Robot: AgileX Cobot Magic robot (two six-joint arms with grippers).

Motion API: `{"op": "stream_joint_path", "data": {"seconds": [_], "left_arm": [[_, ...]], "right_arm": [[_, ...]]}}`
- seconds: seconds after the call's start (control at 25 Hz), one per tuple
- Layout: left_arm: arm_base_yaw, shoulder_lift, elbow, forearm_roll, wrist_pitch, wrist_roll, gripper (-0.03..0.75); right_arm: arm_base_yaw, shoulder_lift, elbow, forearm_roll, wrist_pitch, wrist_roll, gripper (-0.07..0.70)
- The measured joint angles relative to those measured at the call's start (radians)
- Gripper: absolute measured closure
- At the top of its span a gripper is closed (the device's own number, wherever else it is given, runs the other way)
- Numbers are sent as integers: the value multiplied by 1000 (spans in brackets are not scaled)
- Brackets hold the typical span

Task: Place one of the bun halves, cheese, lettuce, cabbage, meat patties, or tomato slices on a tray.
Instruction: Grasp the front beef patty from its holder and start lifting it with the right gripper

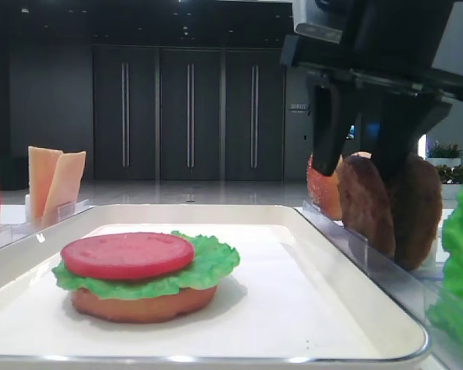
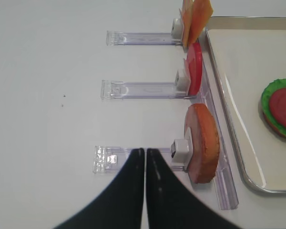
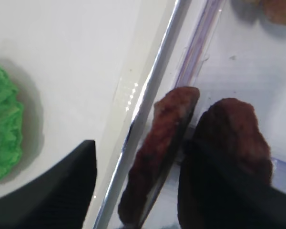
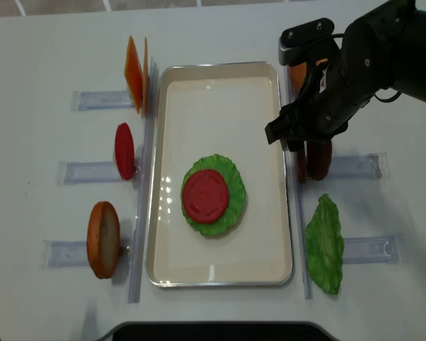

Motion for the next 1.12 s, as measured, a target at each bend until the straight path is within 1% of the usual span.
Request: {"op": "stream_joint_path", "data": {"seconds": [0.16, 0.4, 0.52, 0.6, 0.76, 1.0, 1.12], "left_arm": [[0, 0, 0, 0, 0, 1, 722], [0, 0, 0, 0, 0, 7, 722], [0, 0, 0, 0, 0, 10, 722], [0, 0, 0, 0, 0, 11, 722], [0, 0, 0, 0, 0, 11, 722], [0, 0, 0, 0, 0, 11, 722], [0, 0, 0, 0, 0, 11, 722]], "right_arm": [[1, 49, 0, 4, -5, 0, 216], [1, 49, 0, 4, -8, 2, 216], [1, 49, 0, 4, -8, 1, 230], [1, 49, 0, 4, -6, 1, 255], [1, 52, 0, 0, 0, 1, 351], [-3, 52, 0, -40, 23, 2, 542], [-5, 49, -1, -45, 29, 5, 542]]}}
